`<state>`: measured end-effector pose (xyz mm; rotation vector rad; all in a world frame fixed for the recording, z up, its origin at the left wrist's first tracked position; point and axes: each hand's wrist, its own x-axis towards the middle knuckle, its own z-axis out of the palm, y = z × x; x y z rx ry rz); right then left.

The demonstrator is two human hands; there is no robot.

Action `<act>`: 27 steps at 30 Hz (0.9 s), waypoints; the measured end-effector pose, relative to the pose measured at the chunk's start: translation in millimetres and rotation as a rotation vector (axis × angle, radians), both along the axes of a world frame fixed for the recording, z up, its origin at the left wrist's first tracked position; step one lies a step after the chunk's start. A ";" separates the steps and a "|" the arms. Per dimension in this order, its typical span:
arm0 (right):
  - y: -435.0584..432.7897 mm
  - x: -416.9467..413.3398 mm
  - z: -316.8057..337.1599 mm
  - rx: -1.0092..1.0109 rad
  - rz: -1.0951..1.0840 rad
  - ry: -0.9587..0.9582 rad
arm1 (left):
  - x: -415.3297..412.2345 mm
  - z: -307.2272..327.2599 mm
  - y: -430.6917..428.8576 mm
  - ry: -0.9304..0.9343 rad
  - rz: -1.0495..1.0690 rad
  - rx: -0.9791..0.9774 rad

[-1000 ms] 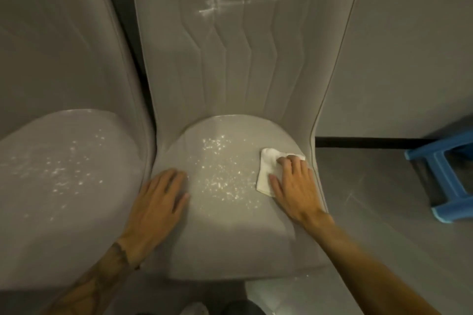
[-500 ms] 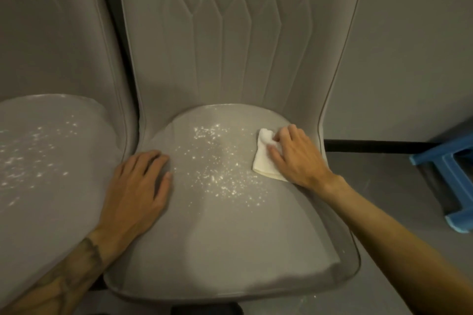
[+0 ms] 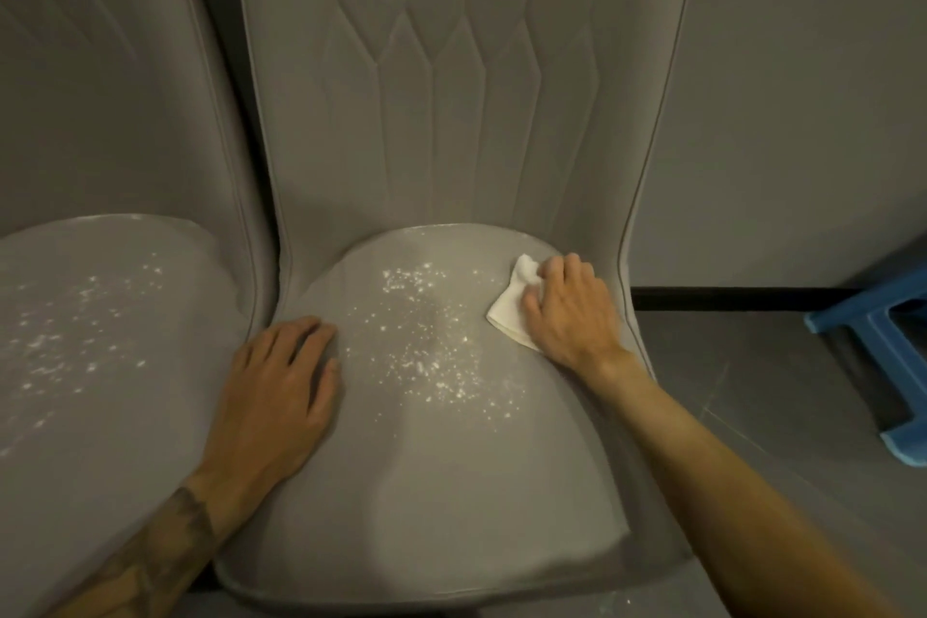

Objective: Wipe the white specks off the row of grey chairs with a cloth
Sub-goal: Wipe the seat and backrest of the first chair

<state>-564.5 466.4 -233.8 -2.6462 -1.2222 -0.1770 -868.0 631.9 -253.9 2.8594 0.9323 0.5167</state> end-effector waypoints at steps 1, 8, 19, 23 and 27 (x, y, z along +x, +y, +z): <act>3.9 -9.9 -0.7 0.010 0.015 -0.009 | -0.7 -0.7 0.9 -0.005 -0.005 0.000; -11.7 -23.1 -3.8 0.036 0.175 0.014 | -2.3 -3.3 1.8 -0.038 -0.020 0.028; -0.9 -32.6 -19.1 0.019 0.208 -0.057 | -3.5 -5.9 4.8 -0.069 -0.028 0.038; 13.1 9.3 -5.1 -0.035 -0.142 -0.035 | -2.9 -7.1 3.2 -0.068 -0.019 0.025; 47.6 -36.7 -10.4 -0.003 0.048 -0.040 | -3.4 -8.1 4.2 -0.080 -0.019 0.011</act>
